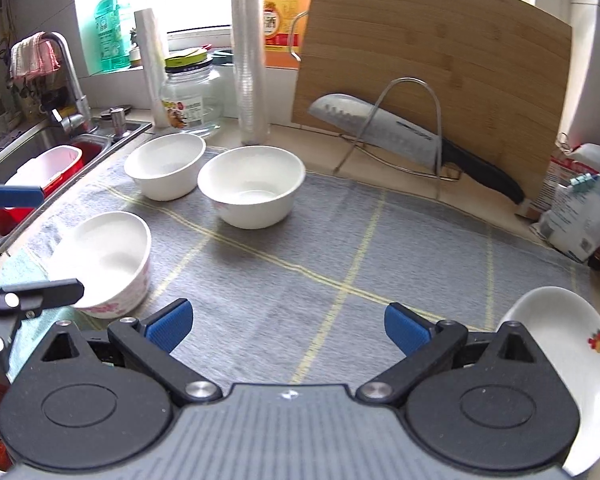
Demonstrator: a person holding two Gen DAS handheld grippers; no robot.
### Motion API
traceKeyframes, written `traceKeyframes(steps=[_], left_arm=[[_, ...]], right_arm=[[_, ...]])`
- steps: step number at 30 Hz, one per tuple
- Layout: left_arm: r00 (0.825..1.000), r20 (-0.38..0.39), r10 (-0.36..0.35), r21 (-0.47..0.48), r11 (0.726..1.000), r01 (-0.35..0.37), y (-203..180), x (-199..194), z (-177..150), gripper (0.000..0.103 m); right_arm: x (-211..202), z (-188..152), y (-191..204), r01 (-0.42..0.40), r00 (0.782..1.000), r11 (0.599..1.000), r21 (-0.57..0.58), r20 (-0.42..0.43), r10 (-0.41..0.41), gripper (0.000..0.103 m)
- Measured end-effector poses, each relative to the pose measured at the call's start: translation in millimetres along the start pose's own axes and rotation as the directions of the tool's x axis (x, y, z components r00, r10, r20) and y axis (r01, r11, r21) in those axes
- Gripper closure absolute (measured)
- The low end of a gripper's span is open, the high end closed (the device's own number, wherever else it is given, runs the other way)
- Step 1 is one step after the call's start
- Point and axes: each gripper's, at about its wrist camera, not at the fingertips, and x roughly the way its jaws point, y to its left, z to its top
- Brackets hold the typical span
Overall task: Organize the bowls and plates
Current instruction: 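Move the right gripper to a plain white bowl and grasp its rim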
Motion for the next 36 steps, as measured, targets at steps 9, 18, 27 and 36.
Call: traceKeyframes(steps=[9, 18, 27, 36], left_arm=[[0.990, -0.037, -0.136, 0.018, 0.990, 0.137, 31, 24, -39, 0.001], [0.985, -0.024, -0.170, 0.056, 0.984, 0.171, 31, 39, -37, 0.001], [0.978, -0.009, -0.206, 0.049, 0.977, 0.206, 36, 43, -33, 0.010], [0.972, -0.015, -0.236, 0.042, 0.971, 0.237, 37, 47, -32, 0.013]], right_arm=[[35, 18, 68, -0.078, 0.996, 0.996, -0.052, -0.051, 0.075, 0.000], [67, 26, 92, -0.195, 0.974, 0.980, -0.048, -0.124, 0.188, 0.000], [79, 38, 92, -0.280, 0.951, 0.959, -0.052, -0.152, 0.270, 0.006], [91, 43, 90, -0.323, 0.933, 0.946, -0.036, -0.177, 0.312, 0.017]])
